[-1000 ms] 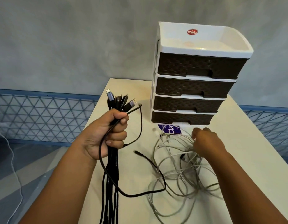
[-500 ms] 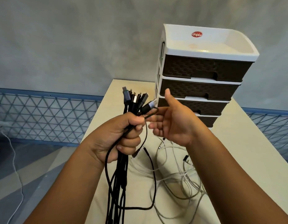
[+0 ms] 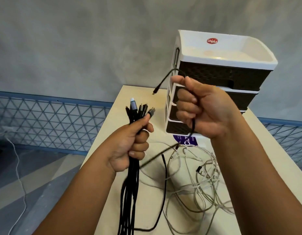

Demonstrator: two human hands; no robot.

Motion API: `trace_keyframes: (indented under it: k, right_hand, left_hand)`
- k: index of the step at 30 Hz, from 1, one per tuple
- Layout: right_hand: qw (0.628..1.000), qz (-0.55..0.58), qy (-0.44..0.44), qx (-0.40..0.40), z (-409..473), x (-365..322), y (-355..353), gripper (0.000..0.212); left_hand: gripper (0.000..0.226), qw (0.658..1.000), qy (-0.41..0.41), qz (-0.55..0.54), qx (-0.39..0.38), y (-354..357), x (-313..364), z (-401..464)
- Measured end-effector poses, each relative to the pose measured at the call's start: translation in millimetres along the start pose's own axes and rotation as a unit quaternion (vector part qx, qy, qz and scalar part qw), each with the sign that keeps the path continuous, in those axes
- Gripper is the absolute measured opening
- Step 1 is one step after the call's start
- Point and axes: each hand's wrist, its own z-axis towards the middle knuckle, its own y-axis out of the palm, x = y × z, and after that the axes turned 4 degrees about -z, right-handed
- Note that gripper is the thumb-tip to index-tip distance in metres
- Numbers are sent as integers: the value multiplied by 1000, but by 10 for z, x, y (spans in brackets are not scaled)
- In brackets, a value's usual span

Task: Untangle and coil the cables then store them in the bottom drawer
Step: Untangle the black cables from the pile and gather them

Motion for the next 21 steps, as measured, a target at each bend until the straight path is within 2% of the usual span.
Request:
trace_keyframes:
  k: [2, 4, 6, 8, 14, 17, 21]
  right_hand:
    - [995, -92, -15, -22, -157, 137, 78, 24]
    - [985, -171, -20, -12, -302, 378, 199, 23]
    - [970, -241, -28, 1, -412, 637, 289, 22]
    - [952, -306, -34, -5, -496, 848, 335, 23]
    - [891, -451, -55, 13, -610, 1182, 339, 21]
    - [870, -490, -56, 15, -659, 1300, 283, 23]
    - [871, -490, -42, 4, -696, 1428, 229, 29]
  left_hand:
    - [34, 998, 19, -56, 28, -30, 10, 34]
    - [43, 994, 38, -99, 29, -26, 11, 44]
    - [52, 991, 62, -120, 22, 1, -9, 48]
    - [56, 988, 85, -116, 49, 25, -37, 62]
    - [20, 982, 90, -160, 48, 41, -45, 97]
    - [21, 978, 93, -173, 63, 5, -34, 111]
    - [23, 973, 112, -189, 74, -51, -17, 131]
